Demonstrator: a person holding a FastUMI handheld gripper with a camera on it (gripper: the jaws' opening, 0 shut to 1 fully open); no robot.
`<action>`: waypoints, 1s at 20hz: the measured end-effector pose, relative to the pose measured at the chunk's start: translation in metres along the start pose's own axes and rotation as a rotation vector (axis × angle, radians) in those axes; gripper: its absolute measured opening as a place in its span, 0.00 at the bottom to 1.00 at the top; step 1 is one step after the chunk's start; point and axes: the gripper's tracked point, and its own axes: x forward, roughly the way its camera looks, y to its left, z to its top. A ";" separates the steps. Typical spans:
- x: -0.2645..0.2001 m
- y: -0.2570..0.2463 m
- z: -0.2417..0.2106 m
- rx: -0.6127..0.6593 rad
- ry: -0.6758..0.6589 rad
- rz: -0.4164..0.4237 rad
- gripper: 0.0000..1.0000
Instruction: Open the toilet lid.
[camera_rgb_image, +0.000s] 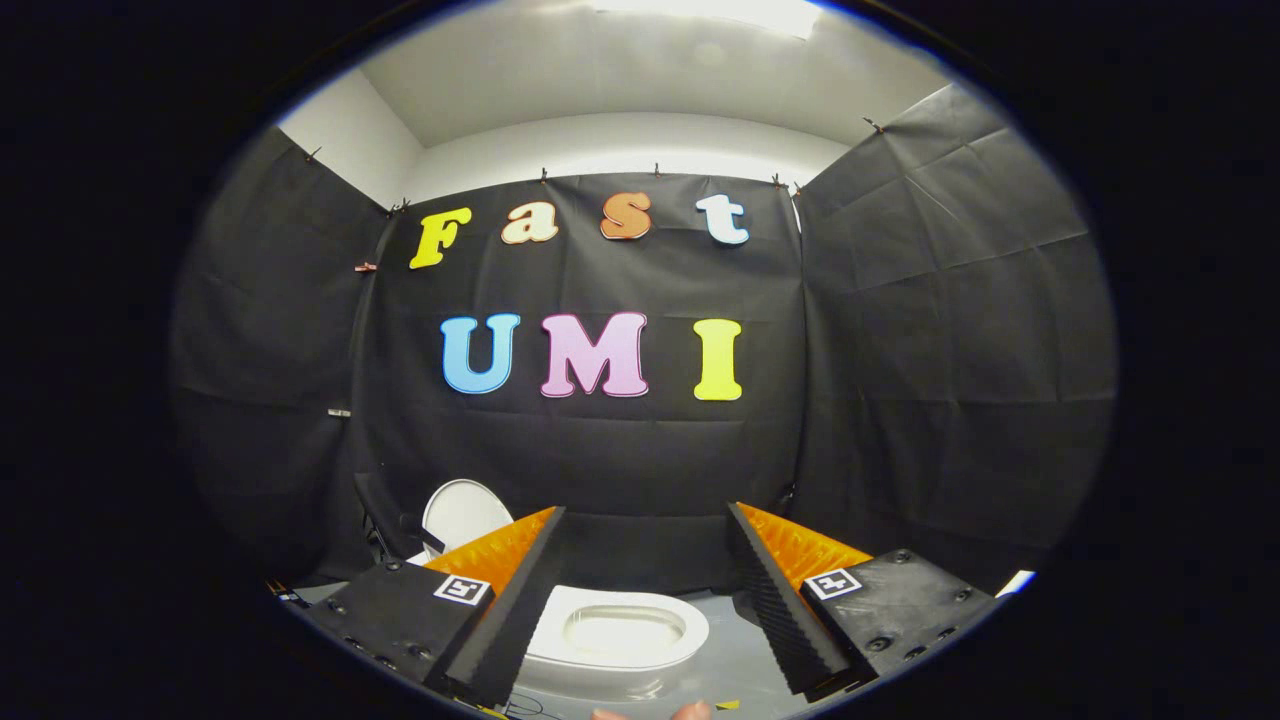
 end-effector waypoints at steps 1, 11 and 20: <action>0.000 0.001 0.000 0.001 0.000 -0.004 0.98; 0.007 -0.011 0.007 0.027 -0.008 -0.047 0.98; 0.010 -0.024 0.013 0.043 -0.018 -0.079 0.98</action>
